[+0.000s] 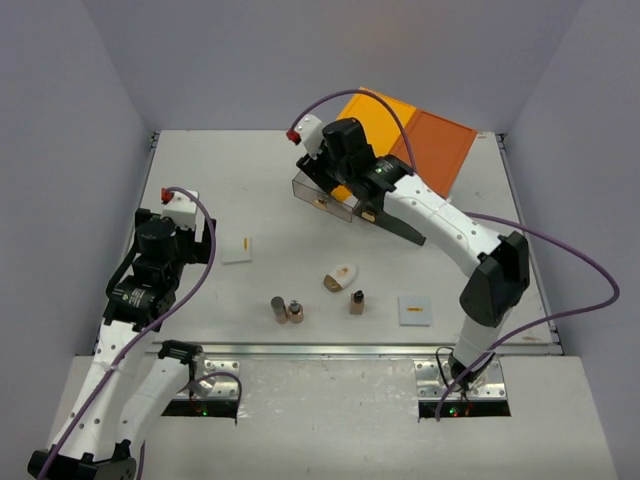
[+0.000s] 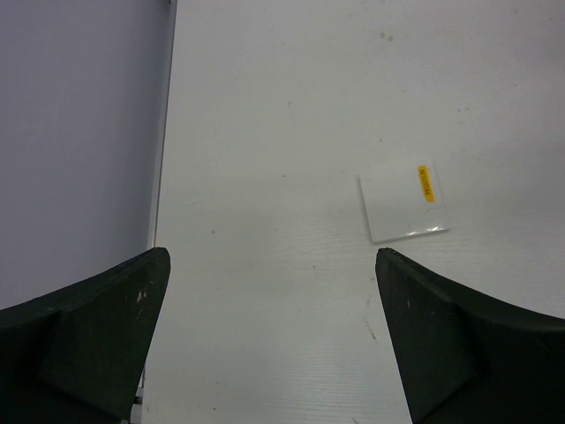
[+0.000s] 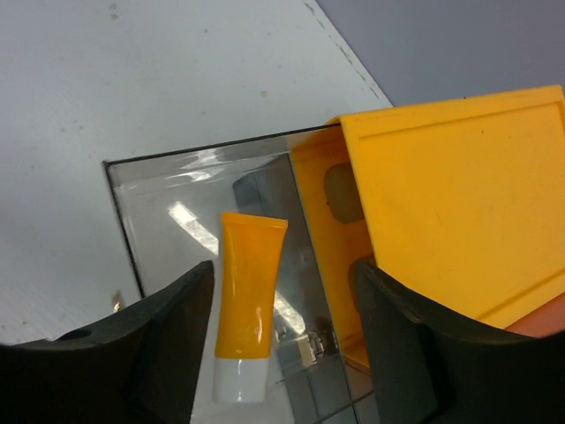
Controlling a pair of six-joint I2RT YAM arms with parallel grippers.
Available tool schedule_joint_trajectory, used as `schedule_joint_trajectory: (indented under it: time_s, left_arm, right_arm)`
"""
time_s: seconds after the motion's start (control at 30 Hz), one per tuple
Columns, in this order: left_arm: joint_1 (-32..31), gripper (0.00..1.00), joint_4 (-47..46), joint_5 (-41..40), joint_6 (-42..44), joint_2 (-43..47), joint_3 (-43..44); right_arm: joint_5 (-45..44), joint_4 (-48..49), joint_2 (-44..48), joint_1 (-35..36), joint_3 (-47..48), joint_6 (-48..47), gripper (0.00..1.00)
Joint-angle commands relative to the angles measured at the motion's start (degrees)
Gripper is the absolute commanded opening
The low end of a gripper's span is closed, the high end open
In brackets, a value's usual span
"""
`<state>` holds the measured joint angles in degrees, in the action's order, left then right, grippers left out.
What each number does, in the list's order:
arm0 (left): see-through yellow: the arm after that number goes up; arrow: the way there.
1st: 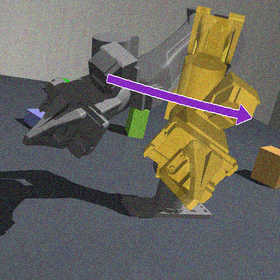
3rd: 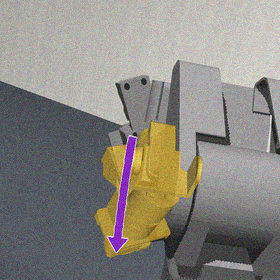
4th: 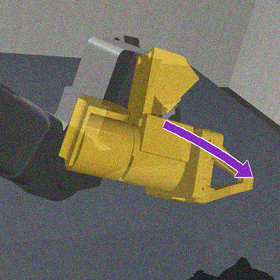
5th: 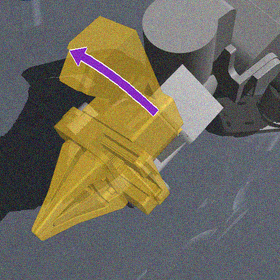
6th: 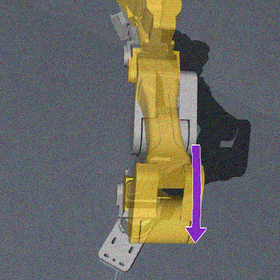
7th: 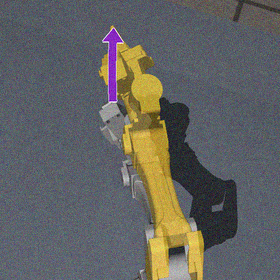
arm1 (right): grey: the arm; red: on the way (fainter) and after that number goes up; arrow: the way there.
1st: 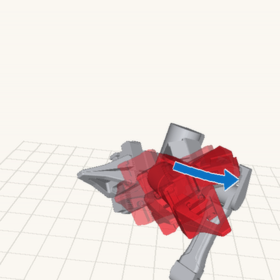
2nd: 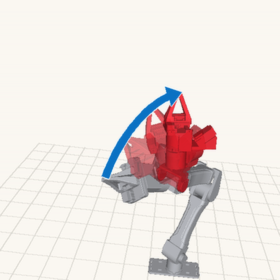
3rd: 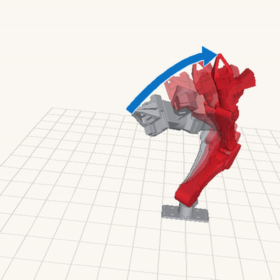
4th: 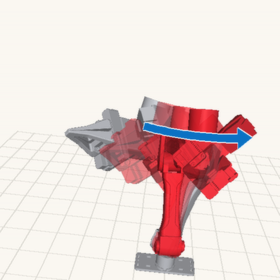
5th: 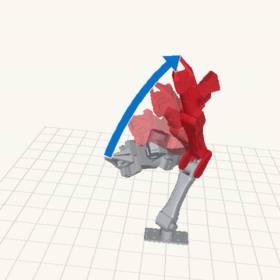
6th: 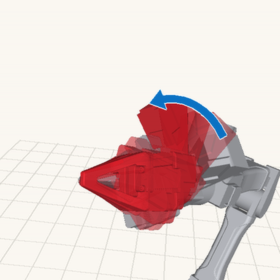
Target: Organize the makeup
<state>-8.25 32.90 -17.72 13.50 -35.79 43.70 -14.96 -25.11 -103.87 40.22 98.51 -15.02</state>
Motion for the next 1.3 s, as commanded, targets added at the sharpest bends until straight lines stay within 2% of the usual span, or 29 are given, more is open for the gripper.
schedule_joint_trajectory:
  time_s: [0.0, 0.03, 0.1, 0.17, 0.2, 0.23, 0.3, 0.4, 0.43, 0.53, 0.63, 0.8, 1.07, 1.27]
  left_arm:
    - [0.5, 1.00, -2.2, 0.7, 0.5, 0.3, 1.3]
    - [0.5, 1.00, -2.2, 0.7, 0.4, 0.4, 1.2]
    - [0.5, 1.00, -2.2, 0.7, 0.5, 0.4, 1.3]
    - [0.5, 1.00, -2.1, 0.6, 0.4, 0.5, 1.3]
    - [0.5, 1.00, -2.1, 0.6, 0.4, 0.8, 1.3]
    - [0.5, 1.00, -2.1, 0.6, 0.4, 0.9, 1.3]
    - [0.4, 1.00, -2.1, 0.6, 0.4, 1.1, 1.3]
    - [0.5, 1.00, -2.0, 0.8, 0.5, 1.1, 1.2]
    - [0.5, 1.00, -2.1, 0.8, 0.5, 1.1, 1.2]
    - [0.4, 1.00, -2.1, 1.0, 0.5, 1.7, 1.3]
    - [0.5, 1.00, -2.2, 1.3, 0.6, 2.3, 1.0]
    - [0.5, 1.00, -2.3, 1.7, 0.7, 2.8, 0.9]
    - [0.5, 1.00, -2.3, 2.3, 0.9, 3.1, 0.8]
    - [0.5, 1.00, -2.5, 2.5, 1.1, 3.2, 0.6]
  right_arm:
    - [9.4, 2.0, 13.0, 5.5, -9.2, -4.9, 0.70]
    - [12.4, 3.3, 17.5, 8.9, -14.9, -8.0, 0.75]
    - [17.5, 3.7, 21.0, 11.9, -23.6, -11.5, 0.79]
    - [20.3, 3.0, 22.6, 14.0, -28.0, -9.9, 0.82]
    - [17.6, 2.8, 22.5, 14.6, -28.7, -4.2, 0.82]
    - [17.3, 2.9, 22.0, 14.6, -28.9, -3.6, 0.82]
    - [12.4, 3.3, 20.3, 15.0, -29.1, 15.3, 0.77]
    - [2.8, 5.8, 18.7, 15.8, -32.0, 36.3, 0.75]
    - [0.6, 7.3, 18.3, 16.4, -33.2, 40.4, 0.76]
    - [-8.2, 11.7, 16.1, 18.3, -36.3, 46.0, 0.80]
    - [-10.2, 12.9, 13.4, 18.8, -36.8, 51.4, 0.84]
    - [-16.9, 8.0, 8.4, 18.8, -33.5, 62.1, 0.86]
    - [-25.8, 7.8, 8.4, 18.8, -38.4, 76.6, 0.87]
    - [-30.1, -3.3, 5.8, 18.8, -36.6, 90.9, 0.87]
